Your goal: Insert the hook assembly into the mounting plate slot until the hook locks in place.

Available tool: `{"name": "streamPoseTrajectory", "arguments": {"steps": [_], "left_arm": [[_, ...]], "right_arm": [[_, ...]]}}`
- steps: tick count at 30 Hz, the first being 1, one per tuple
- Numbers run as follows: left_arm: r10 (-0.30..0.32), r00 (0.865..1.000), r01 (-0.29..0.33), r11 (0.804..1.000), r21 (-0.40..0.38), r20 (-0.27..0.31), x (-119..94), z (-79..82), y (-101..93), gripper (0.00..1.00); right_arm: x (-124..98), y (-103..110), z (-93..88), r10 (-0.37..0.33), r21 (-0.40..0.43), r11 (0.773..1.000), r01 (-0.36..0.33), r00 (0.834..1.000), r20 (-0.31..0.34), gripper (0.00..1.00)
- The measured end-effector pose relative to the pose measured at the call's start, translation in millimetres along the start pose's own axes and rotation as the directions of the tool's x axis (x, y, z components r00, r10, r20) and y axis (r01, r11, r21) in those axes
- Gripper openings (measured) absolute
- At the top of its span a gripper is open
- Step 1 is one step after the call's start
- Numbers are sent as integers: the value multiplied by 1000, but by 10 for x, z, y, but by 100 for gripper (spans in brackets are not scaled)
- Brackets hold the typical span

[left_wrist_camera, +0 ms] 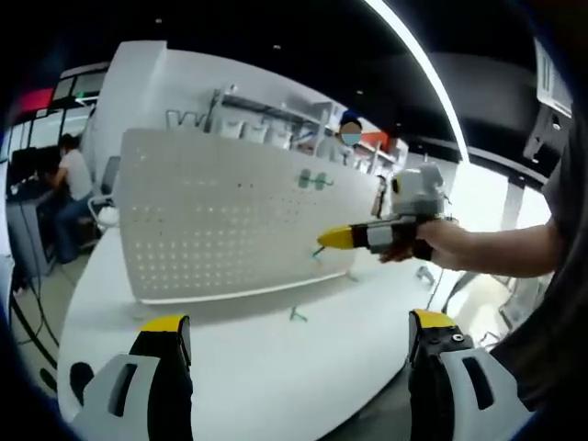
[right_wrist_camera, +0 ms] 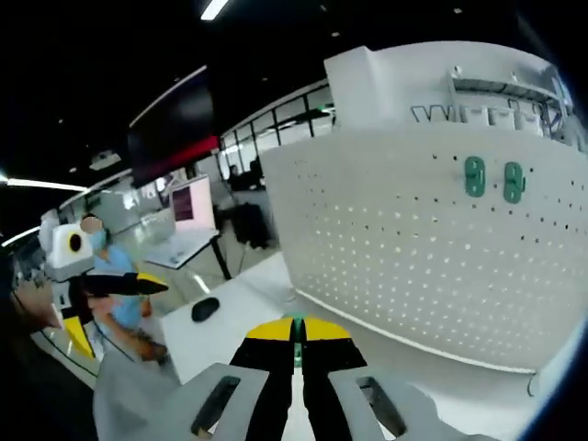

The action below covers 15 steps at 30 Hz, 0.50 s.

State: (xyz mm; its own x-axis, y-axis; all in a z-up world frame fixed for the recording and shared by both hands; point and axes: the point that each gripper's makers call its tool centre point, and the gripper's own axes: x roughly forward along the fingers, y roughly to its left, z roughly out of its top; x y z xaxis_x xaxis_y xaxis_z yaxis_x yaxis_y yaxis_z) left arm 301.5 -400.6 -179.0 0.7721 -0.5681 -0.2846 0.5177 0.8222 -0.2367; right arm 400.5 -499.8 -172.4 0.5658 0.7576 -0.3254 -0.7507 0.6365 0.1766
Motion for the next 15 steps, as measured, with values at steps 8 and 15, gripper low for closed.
{"name": "streamPoseTrajectory", "arguments": {"steps": [8, 15], "left_arm": [[-17, 1000, 17, 999, -31, 6, 83, 8, -27, 97], [-29, 1000, 29, 999, -41, 4, 140, 9, -63, 93]], "right_arm": [[-129, 347, 46, 29, 48, 998, -33, 997, 74, 0], [-207, 571, 80, 47, 76, 996, -57, 991, 128, 0]]}}
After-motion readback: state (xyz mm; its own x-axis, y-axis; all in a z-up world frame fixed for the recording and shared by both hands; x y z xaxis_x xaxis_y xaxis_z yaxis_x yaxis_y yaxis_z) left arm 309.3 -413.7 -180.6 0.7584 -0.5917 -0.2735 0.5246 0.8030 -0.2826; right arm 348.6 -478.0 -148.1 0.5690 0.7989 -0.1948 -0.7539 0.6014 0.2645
